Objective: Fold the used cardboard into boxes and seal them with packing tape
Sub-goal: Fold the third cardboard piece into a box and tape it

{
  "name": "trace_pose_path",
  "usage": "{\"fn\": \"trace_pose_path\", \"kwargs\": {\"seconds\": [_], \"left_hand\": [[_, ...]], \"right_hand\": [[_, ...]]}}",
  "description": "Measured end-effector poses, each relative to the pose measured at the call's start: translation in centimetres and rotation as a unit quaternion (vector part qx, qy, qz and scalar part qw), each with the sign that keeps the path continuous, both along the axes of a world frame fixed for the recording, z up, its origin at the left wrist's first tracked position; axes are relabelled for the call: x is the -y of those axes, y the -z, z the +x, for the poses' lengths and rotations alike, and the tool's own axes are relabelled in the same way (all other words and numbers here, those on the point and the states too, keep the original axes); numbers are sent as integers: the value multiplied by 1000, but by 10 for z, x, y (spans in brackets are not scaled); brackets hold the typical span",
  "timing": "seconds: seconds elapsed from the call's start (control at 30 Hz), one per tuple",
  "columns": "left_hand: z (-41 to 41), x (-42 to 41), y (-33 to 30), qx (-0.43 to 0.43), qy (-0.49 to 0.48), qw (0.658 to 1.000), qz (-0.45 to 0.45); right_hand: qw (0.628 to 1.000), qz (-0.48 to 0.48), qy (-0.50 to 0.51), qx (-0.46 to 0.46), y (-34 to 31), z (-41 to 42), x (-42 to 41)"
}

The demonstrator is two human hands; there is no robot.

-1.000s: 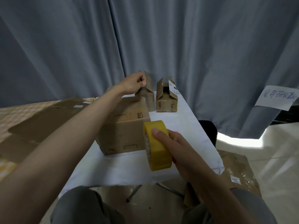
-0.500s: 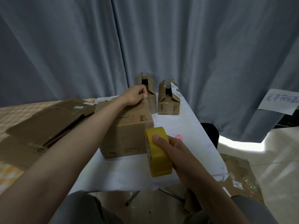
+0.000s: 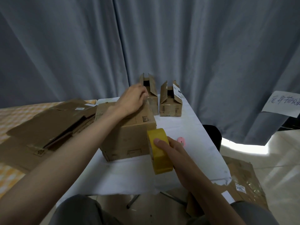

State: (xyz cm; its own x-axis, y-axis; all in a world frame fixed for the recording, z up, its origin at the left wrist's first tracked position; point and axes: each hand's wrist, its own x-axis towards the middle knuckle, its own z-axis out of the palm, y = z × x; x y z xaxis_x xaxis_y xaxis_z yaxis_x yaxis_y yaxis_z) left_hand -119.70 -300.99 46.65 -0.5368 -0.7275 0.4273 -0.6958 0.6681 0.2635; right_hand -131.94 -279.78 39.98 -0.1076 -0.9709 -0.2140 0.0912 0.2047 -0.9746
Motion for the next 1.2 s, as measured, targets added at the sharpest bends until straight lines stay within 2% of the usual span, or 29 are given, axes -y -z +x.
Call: {"fn": "trace_pose_path", "kwargs": {"seconds": [0.07, 0.17, 0.23, 0.33, 0.5, 0.73, 0.87, 0.93, 1.0, 1.07, 1.13, 1.2], "left_hand": [[6, -23, 2, 32, 12, 999, 28], [11, -50, 15, 61, 40, 990, 122], [12, -56, 23, 93, 19, 986, 136], [11, -51, 28, 119, -19, 987, 102], [8, -33, 31, 155, -37, 982, 98], [9, -25, 34, 145, -22, 985, 88], [12, -31, 35, 93, 17, 995, -30], [14, -35, 36, 71, 43, 995, -60], [17, -37, 36, 49, 56, 997, -27], [21, -39, 36, 51, 54, 996, 50], [25, -43, 36, 89, 44, 988, 115], [27, -46, 35, 130, 42, 981, 140]], "right_hand": [[1000, -3, -2, 2, 3, -3, 2], [1000, -13, -2, 9, 6, -4, 6], [1000, -24, 4, 19, 7, -4, 8], [998, -54, 22, 25, 3, -2, 10], [997, -58, 30, 31, 1, -7, 16], [996, -83, 18, -7, 15, 7, 14], [997, -77, 3, -21, 24, 7, 12], [997, -78, -5, -22, 26, 6, 10], [997, -76, -10, -19, 25, 6, 10], [997, -73, -18, -19, 25, 5, 11], [997, -74, -24, -22, 23, 5, 11], [997, -71, -27, -20, 23, 4, 11]]}}
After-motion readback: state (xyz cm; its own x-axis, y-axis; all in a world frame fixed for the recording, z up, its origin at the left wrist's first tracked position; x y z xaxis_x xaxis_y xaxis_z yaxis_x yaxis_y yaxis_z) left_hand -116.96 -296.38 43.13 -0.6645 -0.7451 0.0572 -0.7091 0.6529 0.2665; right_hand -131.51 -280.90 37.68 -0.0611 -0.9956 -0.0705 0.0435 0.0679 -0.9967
